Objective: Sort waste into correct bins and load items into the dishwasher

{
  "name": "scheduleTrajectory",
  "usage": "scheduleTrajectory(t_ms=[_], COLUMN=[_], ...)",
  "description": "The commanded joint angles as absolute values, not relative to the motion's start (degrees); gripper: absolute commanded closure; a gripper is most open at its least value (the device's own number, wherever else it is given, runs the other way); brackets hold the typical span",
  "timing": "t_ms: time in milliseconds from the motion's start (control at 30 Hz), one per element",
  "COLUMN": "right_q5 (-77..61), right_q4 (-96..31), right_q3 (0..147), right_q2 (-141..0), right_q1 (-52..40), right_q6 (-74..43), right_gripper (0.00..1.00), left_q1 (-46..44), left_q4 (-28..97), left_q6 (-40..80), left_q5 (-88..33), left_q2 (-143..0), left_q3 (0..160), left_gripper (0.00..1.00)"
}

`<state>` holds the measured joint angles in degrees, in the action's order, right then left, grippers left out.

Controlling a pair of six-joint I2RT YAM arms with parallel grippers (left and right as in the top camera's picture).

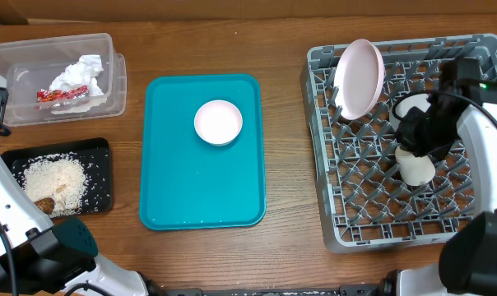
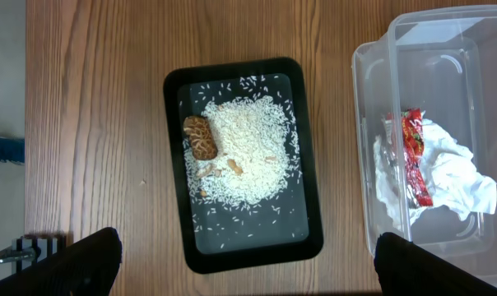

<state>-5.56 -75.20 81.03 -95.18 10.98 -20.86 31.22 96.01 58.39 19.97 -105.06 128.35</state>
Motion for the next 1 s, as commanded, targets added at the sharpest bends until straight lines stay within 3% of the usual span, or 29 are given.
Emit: scheduleTrajectory(t_ms=[0,400,733,967], right_q5=[2.8,5.4,-9.4,0.3], right_q4=[-76.2,-76.7,-74.8,-73.7], right_q3=[80.9,80.9,85.0,84.1], right_q2=[-95.5,-95.5,-95.5,-98.3], right_q1=[11.2,12.3,12.4,12.5], right_q6=[-25.4,-26.6,-22.0,-22.1], right_gripper=[0.96,0.96,0.96,0.96], left_q1=[31.0,31.0,31.0,31.0], left_q4=[96.0,96.0,96.0,96.0], left_q6=[59.3,59.3,59.3,59.3], left_q5=[20.9,20.9,20.9,20.9], left_q2=[-105.6,-105.6,-105.6,-105.6], left_q3=[128.6,128.6,128.6,128.6], left_gripper=[0.0,0.0,0.0,0.0])
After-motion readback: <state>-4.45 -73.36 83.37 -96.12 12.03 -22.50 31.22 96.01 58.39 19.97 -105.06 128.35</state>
